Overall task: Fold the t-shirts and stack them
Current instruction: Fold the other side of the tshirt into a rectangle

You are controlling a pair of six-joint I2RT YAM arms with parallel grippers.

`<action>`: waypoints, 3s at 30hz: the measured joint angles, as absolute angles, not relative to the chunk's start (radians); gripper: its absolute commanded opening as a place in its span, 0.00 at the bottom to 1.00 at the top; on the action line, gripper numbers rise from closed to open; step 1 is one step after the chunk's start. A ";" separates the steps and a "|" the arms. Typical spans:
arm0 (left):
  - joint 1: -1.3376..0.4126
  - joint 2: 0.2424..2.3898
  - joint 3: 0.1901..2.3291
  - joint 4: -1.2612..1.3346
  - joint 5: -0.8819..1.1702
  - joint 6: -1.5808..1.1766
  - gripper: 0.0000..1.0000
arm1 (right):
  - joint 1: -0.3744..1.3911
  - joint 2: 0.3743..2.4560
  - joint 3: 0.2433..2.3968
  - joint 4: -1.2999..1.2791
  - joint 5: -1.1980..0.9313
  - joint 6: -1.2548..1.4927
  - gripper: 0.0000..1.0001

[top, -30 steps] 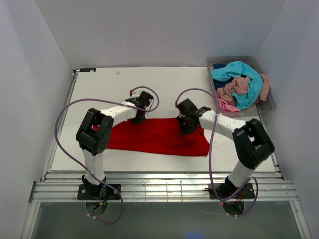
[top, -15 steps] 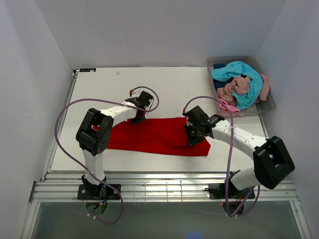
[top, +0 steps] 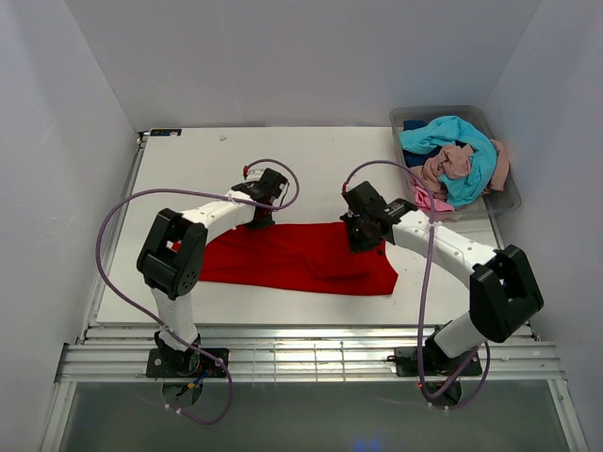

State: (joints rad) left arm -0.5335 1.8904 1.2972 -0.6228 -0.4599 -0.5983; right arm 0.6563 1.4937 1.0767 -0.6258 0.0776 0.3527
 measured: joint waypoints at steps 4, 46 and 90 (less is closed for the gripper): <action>-0.552 1.840 1.316 -0.625 -0.459 -0.600 0.00 | 0.647 1.584 1.108 -0.609 0.113 0.361 0.08; -0.649 1.527 1.329 -0.617 -0.510 -0.639 0.89 | 0.411 1.770 1.407 -0.570 0.044 0.198 0.22; -0.142 1.677 1.071 -0.616 -0.362 -0.567 0.11 | 0.593 1.761 1.239 -0.519 -0.163 0.195 0.16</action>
